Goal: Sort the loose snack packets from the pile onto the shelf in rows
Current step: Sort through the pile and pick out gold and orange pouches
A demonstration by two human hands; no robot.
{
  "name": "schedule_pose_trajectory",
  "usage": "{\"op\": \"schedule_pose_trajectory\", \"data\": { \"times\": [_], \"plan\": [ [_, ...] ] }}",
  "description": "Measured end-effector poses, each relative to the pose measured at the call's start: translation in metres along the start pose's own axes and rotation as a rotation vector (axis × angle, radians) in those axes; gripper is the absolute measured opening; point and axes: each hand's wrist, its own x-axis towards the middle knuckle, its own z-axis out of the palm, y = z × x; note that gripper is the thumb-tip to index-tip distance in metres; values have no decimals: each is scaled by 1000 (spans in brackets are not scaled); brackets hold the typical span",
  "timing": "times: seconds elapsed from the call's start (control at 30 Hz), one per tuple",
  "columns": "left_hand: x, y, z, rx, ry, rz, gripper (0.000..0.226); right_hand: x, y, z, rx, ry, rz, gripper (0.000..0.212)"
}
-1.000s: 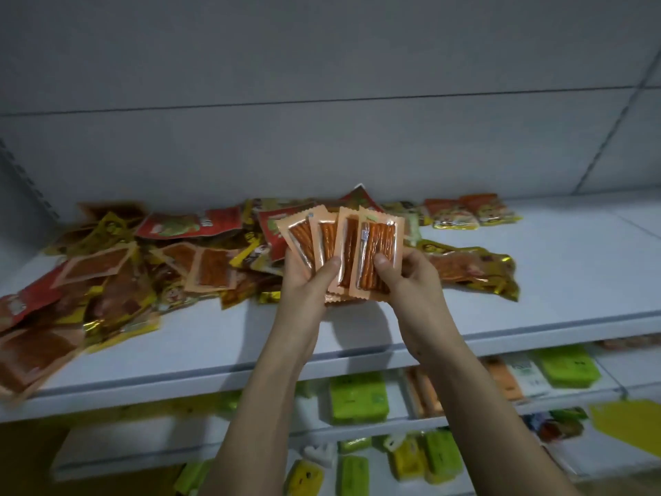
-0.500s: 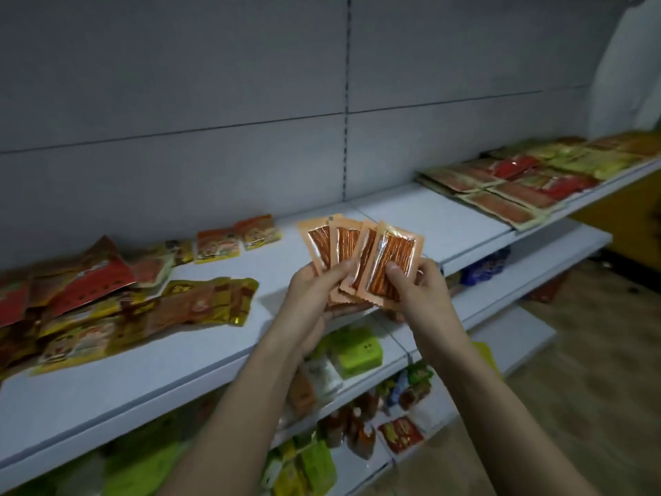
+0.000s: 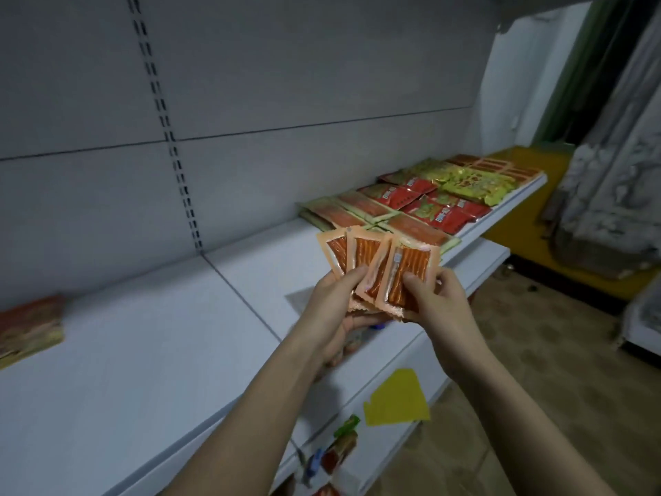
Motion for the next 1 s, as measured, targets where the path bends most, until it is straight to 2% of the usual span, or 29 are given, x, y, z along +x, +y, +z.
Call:
{"op": "schedule_pose_trajectory", "data": {
  "times": [0.2,0.43,0.87,1.0],
  "plan": [
    [119,8,63,21,-70,-19,26,115,-2,-49,-19,43,3,18],
    [219,3,149,34,-187,-104,21,220,4,-122,-6,76,43,21],
    [363,-71,371,-11,-224,-194,41,375,8,-345,-133,42,29,20],
    [394,-83,420,-67,-176,-148,37,424,5,-395,-161,-31,16,19]
  ]
}}
